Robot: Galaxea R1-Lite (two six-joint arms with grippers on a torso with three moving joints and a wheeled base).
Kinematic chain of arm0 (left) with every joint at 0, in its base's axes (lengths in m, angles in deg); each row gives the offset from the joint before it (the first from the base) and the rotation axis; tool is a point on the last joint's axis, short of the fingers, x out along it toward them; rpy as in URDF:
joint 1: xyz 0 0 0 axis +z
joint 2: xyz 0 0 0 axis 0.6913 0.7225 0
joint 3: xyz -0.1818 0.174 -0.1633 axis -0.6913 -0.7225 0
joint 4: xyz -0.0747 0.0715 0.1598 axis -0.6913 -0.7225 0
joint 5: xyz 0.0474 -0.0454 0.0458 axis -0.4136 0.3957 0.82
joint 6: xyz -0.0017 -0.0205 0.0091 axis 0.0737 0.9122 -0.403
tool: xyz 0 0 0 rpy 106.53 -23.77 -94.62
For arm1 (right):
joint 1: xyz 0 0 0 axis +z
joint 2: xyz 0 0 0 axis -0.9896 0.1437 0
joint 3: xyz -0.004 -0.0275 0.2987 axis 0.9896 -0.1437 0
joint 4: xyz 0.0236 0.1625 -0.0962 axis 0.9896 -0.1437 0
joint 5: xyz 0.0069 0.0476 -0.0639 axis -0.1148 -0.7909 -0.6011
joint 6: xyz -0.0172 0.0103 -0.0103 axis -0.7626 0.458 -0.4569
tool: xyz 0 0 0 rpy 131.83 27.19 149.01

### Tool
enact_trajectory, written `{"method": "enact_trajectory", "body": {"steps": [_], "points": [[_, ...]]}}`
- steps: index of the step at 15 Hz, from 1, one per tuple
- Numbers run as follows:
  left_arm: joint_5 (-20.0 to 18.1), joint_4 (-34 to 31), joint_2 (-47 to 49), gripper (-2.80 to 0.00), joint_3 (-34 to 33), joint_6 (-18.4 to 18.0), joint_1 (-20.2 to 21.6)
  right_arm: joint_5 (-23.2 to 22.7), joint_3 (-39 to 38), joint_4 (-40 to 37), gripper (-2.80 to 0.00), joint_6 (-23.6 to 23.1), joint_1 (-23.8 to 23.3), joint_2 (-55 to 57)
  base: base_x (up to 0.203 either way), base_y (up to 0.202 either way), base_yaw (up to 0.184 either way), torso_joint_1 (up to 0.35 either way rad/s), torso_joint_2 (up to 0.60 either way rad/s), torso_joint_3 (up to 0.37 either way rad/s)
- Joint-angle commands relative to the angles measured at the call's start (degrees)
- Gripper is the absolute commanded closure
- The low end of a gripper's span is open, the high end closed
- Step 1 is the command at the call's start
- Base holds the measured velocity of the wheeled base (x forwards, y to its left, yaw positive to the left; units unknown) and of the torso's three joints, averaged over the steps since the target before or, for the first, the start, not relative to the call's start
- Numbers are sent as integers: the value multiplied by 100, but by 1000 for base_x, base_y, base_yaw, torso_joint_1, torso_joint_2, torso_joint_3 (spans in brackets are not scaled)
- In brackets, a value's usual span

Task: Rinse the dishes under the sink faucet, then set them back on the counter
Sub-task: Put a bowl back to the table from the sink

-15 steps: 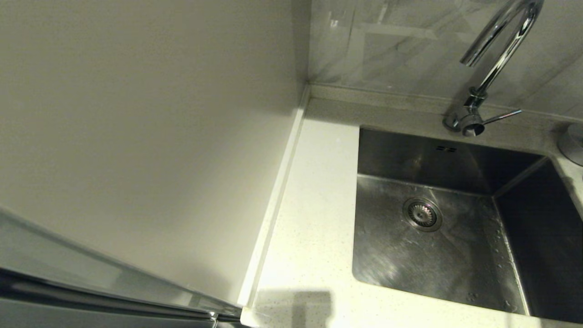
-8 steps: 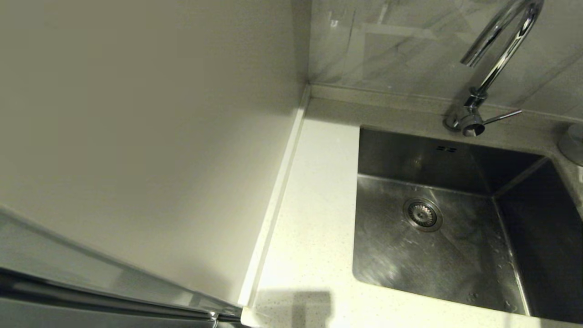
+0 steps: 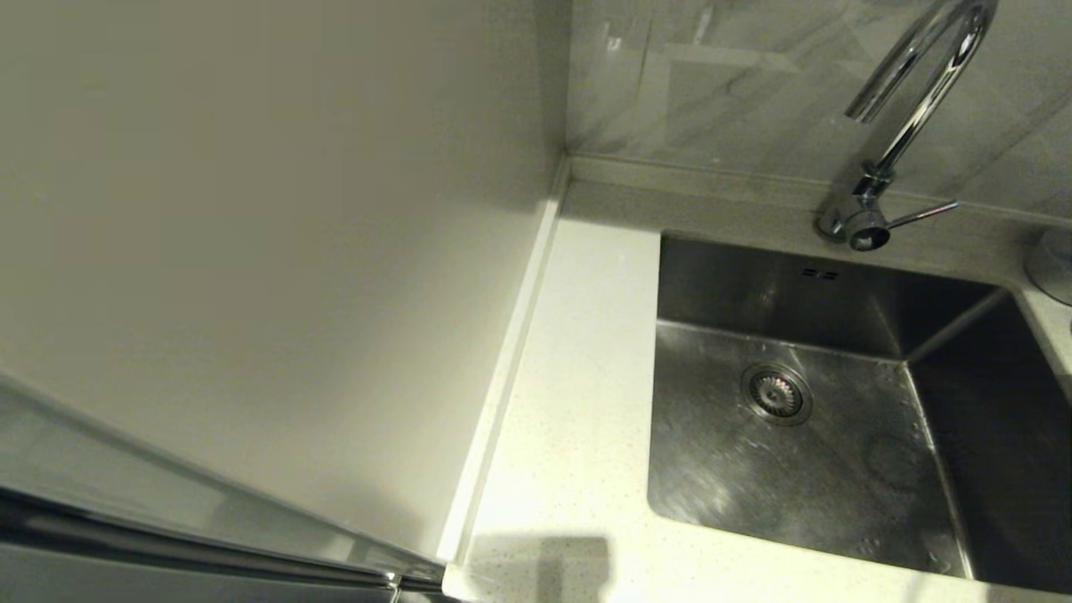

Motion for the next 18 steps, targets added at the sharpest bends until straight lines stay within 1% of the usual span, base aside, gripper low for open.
{"method": "enact_trajectory", "body": {"steps": [1,3,5,6,8,9,11,18], "points": [[4,2,-18,0,0,4,0,23,-83,-332,0,-22,-166,254,0,0,0,0,0,0],[4,2,-18,0,0,4,0,30,-34,-299,0,-24,-191,555,0,0,0,0,0,0],[4,2,-18,0,0,4,0,24,185,-209,0,-22,-187,901,0,0,0,0,0,0],[11,2,-18,0,0,4,0,24,193,79,0,-20,-188,1027,0,0,0,0,0,0],[4,2,-18,0,0,1,-3,67,67,931,0,-24,-194,1241,0,0,0,0,0,0],[4,2,-18,0,0,4,0,194,30,1215,0,-24,-192,1375,0,0,0,0,0,0],[4,2,-18,0,0,-5,0,389,57,1534,0,-25,-195,1599,0,0,0,0,0,0],[4,2,-26,0,0,4,0,437,36,1598,0,-25,-162,1853,0,0,0,0,0,0]]}}
